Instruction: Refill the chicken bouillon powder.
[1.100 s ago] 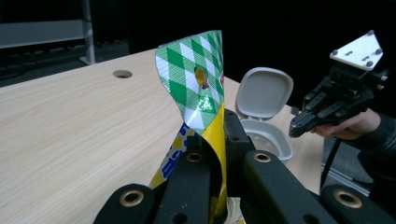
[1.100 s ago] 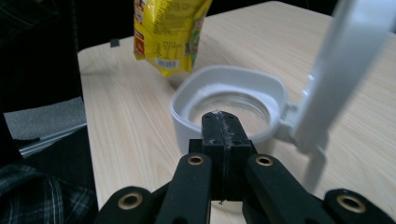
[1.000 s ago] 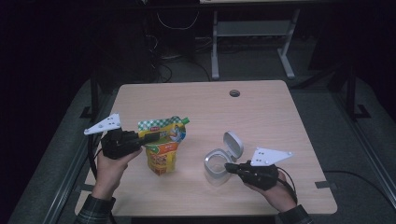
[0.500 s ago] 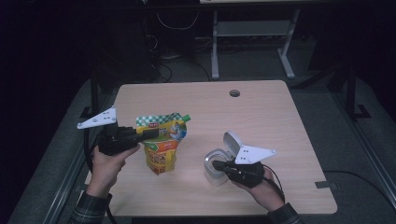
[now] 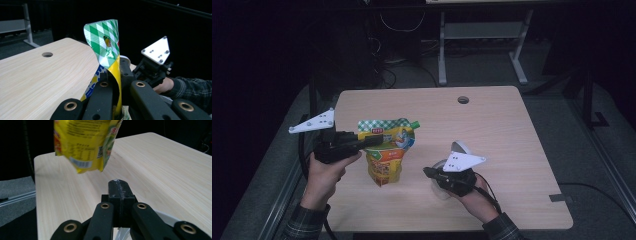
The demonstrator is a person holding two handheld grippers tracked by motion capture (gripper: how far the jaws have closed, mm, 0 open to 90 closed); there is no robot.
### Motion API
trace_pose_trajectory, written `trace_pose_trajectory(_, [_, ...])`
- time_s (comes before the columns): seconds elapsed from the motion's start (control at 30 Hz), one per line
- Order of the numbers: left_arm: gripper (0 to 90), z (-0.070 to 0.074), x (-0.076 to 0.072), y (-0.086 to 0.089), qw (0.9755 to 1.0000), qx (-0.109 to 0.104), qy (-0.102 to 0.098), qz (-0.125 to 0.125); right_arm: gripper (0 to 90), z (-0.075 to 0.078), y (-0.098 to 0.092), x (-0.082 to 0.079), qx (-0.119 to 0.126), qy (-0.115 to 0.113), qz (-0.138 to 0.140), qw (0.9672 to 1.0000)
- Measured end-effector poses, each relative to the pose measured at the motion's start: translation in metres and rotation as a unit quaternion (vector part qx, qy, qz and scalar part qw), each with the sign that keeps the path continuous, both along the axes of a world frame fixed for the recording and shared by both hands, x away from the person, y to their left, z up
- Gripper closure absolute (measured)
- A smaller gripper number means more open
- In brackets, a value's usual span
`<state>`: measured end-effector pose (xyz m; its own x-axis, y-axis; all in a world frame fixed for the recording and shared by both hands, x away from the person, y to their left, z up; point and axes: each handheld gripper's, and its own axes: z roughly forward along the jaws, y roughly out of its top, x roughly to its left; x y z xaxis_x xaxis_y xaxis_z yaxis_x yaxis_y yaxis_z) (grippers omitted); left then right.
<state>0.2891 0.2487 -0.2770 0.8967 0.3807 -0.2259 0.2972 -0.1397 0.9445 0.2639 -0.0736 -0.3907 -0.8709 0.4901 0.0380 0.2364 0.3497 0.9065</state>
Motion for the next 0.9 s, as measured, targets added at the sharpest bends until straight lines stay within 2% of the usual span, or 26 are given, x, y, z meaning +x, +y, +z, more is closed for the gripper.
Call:
trace_pose_trajectory(0.43, [90.0,0.016,-0.003,-0.018,0.9994,-0.012,-0.006,-0.032,90.0,0.002,0.024,0.016,0.009,0.001,-0.009,0.9999])
trace_pose_trajectory(0.57, [90.0,0.022,-0.007,-0.024,0.9992,-0.011,-0.010,-0.038,90.0,0.003,0.029,0.017,0.012,0.000,-0.007,0.9999])
trace_pose_trajectory(0.6, [90.0,0.023,-0.007,-0.025,0.9991,-0.010,-0.012,-0.040,90.0,0.004,0.030,0.017,0.013,0.006,-0.008,0.9999])
trace_pose_trajectory(0.9, [90.0,0.027,-0.007,-0.040,0.9989,-0.005,-0.018,-0.044,90.0,0.003,0.034,0.013,0.016,-0.006,-0.003,0.9998])
